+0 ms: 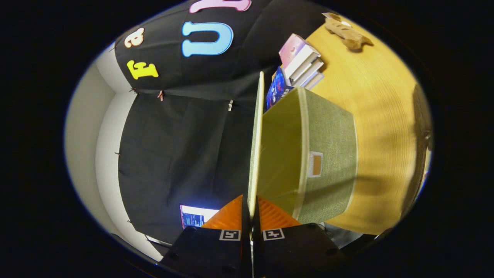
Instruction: Open the storage box then place both shoes into the box .Put the left shoe in first, then the right shoe, with the right side of both shoes facing outward in a uniform manner.
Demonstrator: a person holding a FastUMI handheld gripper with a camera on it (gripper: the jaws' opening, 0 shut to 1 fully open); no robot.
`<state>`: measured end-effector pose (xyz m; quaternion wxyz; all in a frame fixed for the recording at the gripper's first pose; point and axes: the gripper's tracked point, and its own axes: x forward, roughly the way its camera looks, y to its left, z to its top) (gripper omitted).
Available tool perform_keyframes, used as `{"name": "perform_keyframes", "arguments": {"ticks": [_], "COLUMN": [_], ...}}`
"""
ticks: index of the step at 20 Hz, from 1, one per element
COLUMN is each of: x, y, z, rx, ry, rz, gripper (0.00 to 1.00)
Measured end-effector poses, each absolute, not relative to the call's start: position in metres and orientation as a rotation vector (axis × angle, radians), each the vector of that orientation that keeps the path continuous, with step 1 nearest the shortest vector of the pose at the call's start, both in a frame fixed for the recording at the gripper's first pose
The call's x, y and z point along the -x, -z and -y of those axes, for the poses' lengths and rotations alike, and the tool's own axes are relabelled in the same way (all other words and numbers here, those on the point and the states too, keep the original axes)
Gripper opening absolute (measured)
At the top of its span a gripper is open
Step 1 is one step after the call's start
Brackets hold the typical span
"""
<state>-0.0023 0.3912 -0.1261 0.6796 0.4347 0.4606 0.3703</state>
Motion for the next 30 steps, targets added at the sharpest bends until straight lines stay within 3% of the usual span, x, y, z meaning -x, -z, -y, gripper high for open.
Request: {"name": "perform_keyframes", "arguments": {"ticks": [9,16,30], "x": [-0.010,-0.004,-0.021], "y": [0.053,0.038,0.132], "z": [-0.466,-0.568,-0.701], "rx": [-0.825,-0.831,-0.726], "ry": [-0.891,-0.917,-0.814], "rz": [-0.956,-0.931,-1.002], "gripper": [0.08,0.08,0.12]}}
